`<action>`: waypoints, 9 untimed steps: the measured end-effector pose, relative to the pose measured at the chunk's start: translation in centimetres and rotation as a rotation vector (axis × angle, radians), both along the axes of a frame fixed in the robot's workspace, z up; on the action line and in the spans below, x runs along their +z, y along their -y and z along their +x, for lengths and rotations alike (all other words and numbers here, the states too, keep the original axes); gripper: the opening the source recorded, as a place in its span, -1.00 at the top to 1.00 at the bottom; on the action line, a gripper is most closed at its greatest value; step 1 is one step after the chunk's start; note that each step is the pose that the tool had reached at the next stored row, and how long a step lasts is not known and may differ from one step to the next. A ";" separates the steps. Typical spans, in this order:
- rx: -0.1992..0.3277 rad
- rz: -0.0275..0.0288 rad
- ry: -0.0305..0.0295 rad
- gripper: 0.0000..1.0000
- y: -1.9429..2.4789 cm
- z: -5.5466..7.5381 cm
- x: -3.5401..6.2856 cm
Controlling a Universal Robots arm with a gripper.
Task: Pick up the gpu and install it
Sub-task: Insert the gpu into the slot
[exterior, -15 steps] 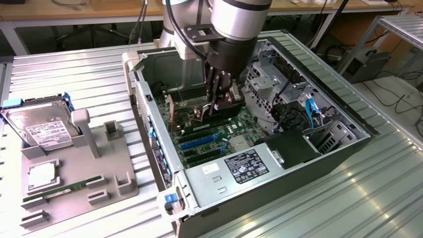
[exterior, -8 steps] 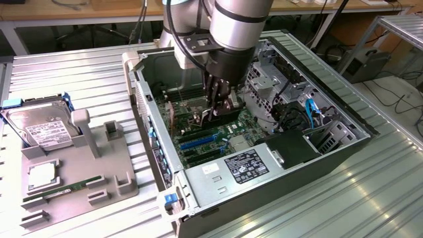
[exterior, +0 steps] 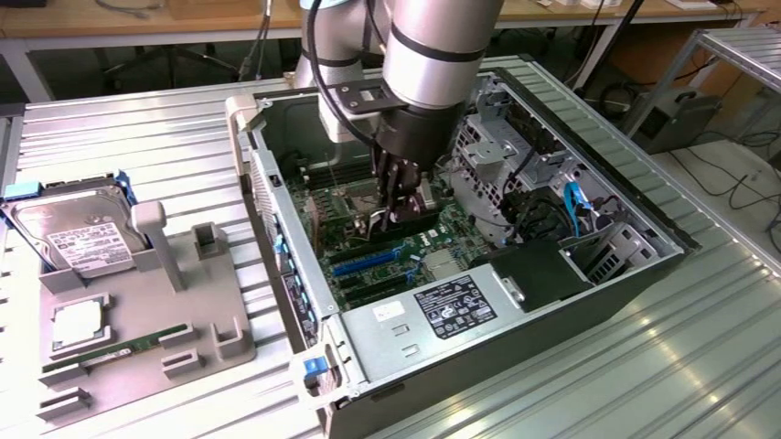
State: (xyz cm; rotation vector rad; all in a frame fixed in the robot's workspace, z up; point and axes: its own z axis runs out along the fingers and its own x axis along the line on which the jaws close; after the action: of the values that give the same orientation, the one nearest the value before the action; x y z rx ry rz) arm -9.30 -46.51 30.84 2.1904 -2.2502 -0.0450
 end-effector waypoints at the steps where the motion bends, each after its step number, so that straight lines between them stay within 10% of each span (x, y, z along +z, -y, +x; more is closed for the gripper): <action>1: 0.000 0.0009 0.0000 0.47 0.00 0.0 -0.15; 9: 0.000 0.0090 0.0000 0.47 0.00 -0.3 -1.25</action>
State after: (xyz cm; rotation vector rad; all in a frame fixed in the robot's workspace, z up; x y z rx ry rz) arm -9.62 -46.51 29.60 2.1949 -2.2543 -0.0552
